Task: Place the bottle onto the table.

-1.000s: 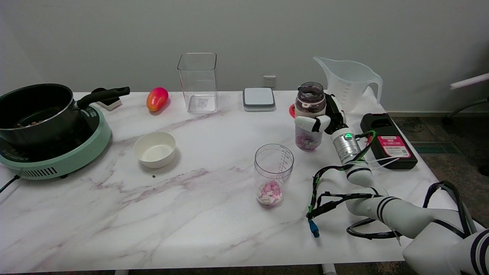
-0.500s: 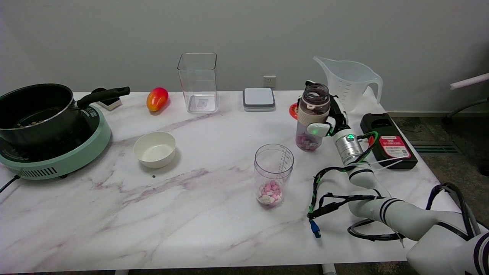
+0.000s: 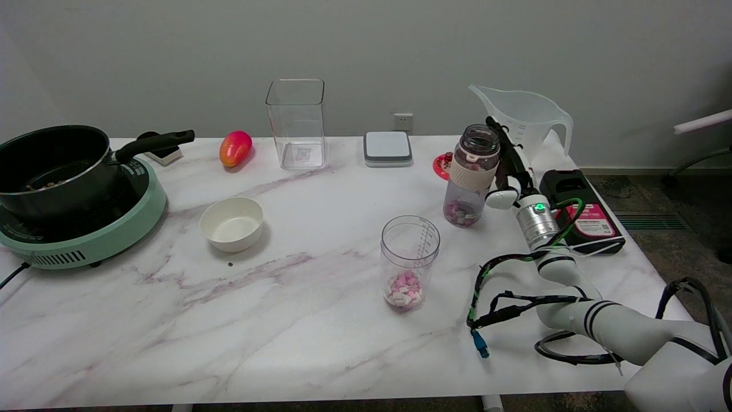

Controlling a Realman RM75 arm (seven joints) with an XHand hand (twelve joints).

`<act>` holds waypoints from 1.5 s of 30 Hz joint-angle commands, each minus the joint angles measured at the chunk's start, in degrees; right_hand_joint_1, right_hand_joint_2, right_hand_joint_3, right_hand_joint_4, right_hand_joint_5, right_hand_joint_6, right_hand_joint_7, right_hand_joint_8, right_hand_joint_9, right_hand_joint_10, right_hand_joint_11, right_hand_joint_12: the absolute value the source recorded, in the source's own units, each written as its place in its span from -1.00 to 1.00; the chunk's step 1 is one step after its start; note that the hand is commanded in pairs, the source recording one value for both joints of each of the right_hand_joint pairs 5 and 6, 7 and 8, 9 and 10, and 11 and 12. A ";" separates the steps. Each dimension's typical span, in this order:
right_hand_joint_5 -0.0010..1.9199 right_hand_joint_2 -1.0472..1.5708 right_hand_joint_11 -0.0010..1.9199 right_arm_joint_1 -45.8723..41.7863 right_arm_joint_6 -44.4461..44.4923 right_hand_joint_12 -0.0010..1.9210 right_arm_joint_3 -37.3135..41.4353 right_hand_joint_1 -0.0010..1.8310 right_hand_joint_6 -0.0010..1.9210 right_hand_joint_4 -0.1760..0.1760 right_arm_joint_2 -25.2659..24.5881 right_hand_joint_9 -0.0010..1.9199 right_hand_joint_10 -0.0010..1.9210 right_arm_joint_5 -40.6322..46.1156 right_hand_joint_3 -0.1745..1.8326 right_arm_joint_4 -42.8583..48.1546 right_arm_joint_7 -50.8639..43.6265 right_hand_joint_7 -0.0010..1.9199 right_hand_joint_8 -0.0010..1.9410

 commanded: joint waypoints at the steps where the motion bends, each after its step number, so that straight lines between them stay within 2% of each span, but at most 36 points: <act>1: -0.96 -1.00 -0.43 -8.03 1.92 -0.43 5.10 0.32 -0.96 0.00 6.28 -0.55 -0.55 -0.18 0.14 9.78 -0.55 -0.62 -0.62; 8: -1.00 -0.97 -0.41 -17.87 2.96 -0.41 13.49 0.33 -1.00 0.00 9.22 -0.55 -0.55 -0.34 0.10 19.86 -0.63 -0.60 -0.60; 12: -1.00 -0.88 -0.38 -25.06 1.63 -0.38 19.78 0.33 -1.00 0.00 10.03 -0.48 -0.48 0.24 0.07 29.45 -0.63 -0.50 -0.50; 14: -0.92 -0.72 -0.34 -30.33 0.21 -0.34 24.34 0.33 -0.92 0.00 9.78 -0.28 -0.29 0.54 0.03 35.64 -0.63 -0.14 -0.15; 15: -0.82 -0.66 -0.31 -32.28 -0.51 -0.31 26.05 0.33 -0.82 0.00 9.65 -0.18 -0.18 0.54 0.01 37.70 -0.71 0.00 -0.01; 17: -0.63 -0.55 -0.22 -38.98 -4.24 -0.22 32.38 0.32 -0.63 0.00 8.79 -0.04 -0.04 0.54 0.02 44.85 -1.72 0.17 0.15; 22: -0.48 -0.39 -0.15 -51.35 -12.66 -0.15 45.86 0.29 -0.48 0.00 5.61 0.02 0.02 0.86 0.00 59.52 -4.94 0.24 0.23; 26: -0.41 -0.32 -0.12 -55.83 -15.16 -0.12 53.13 0.28 -0.41 0.00 3.86 -0.08 -0.08 -1.39 0.04 68.01 -17.85 0.17 0.15; 28: -0.42 -0.31 -0.08 -57.04 -16.03 -0.08 54.08 0.28 -0.42 0.00 3.05 -0.12 -0.12 0.58 0.05 71.19 -24.83 0.12 0.10; 36: -0.49 -0.31 0.01 -57.91 -13.31 0.01 50.32 0.28 -0.49 0.00 2.23 -0.08 -0.08 6.28 0.02 74.15 -30.06 0.07 0.06; 38: -0.49 -0.24 0.05 -58.51 -12.86 0.05 49.22 0.29 -0.49 0.00 1.93 0.02 0.02 8.14 -0.05 75.83 -30.09 0.11 0.10; 40: -0.45 -0.19 0.20 -58.71 -10.72 0.20 47.19 0.30 -0.45 0.00 1.80 0.17 0.17 10.06 -0.08 77.67 -29.71 0.17 0.15; 42: -0.42 -0.18 0.26 -58.51 -8.48 0.26 45.35 0.31 -0.42 0.00 1.92 0.20 0.20 11.00 -0.08 78.97 -30.26 0.18 0.17; 45: -0.47 -0.22 0.10 -58.50 -7.23 0.10 43.50 0.36 -0.47 0.00 2.02 0.13 0.13 11.00 -0.07 79.74 -31.39 0.12 0.11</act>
